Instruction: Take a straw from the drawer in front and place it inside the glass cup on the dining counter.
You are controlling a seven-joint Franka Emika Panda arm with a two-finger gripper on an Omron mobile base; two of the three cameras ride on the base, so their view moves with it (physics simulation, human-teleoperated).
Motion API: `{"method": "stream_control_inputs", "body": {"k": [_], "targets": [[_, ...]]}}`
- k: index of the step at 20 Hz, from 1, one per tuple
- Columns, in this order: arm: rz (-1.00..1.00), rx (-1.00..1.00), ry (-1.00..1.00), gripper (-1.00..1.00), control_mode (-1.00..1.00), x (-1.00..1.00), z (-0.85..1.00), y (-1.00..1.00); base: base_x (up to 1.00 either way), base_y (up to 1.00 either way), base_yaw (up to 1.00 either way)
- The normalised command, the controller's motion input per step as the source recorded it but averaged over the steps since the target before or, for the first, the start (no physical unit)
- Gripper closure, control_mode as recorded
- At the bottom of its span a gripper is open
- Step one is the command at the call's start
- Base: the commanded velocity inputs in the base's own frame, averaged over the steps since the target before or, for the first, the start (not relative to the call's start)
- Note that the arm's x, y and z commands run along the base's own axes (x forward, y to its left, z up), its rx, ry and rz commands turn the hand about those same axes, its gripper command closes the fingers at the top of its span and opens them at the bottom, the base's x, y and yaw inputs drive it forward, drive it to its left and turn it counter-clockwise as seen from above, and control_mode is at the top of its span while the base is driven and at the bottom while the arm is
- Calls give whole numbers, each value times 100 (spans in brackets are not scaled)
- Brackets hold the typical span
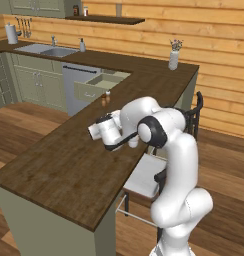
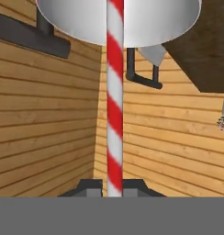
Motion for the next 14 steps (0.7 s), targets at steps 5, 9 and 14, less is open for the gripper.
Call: {"method": "stream_control_inputs", "body": {"k": [5, 9, 14], "targets": [[2, 0, 0, 100, -100, 31, -21, 0, 0, 0, 0], [2, 0, 0, 100, -100, 35, -21, 0, 0, 0, 0], [3, 0, 0, 100, -100, 40, -23, 0, 0, 0, 0]]}}
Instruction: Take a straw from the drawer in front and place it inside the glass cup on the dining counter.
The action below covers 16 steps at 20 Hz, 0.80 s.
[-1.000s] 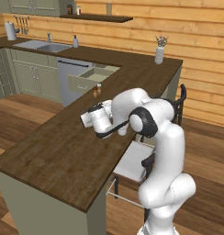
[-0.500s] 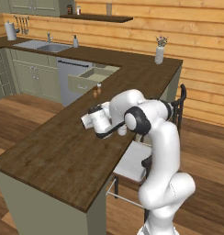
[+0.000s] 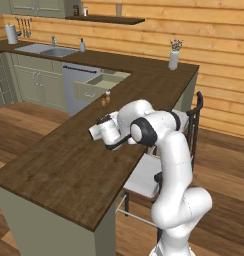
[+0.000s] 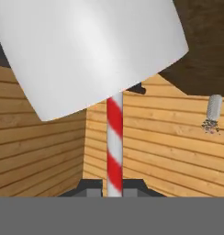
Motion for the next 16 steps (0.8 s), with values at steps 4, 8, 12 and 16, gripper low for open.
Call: {"method": "stream_control_inputs", "body": {"k": [4, 8, 12, 16], "targets": [[4, 0, -1, 100, -100, 4, -5, -6, 0, 0, 0], [4, 5, -10, 100, -100, -72, 0, -47, 0, 0, 0], [0, 2, -5, 100, -100, -87, -8, -55, 0, 0, 0], [0, 0, -2, 100, -100, -83, -16, -32, 0, 0, 0]]}}
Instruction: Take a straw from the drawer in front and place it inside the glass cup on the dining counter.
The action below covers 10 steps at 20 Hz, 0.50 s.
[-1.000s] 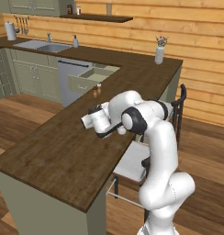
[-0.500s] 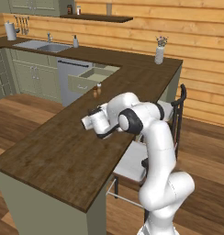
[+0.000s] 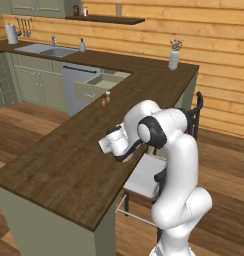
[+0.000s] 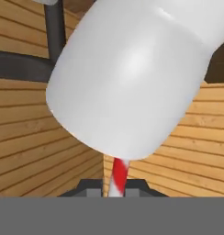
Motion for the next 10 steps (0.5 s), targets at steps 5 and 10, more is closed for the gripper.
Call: {"method": "stream_control_inputs", "body": {"k": [5, 10], "targets": [[0, -1, -7, 100, -100, -60, -15, 32, 0, 0, 0], [2, 0, -12, 100, -100, 10, -3, 77, 0, 0, 0]]}}
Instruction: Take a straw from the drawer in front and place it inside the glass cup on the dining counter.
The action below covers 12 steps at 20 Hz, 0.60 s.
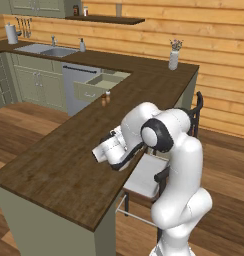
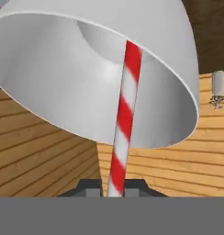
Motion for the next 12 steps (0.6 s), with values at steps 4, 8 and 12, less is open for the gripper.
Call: {"method": "stream_control_inputs", "body": {"k": [4, 8, 12], "targets": [[6, 7, -18, 100, -100, 41, -3, 2, 0, 0, 0], [7, 10, -18, 100, -100, 28, -26, -59, 0, 0, 0], [6, 6, -26, 100, -100, 9, -34, -49, 0, 0, 0]]}}
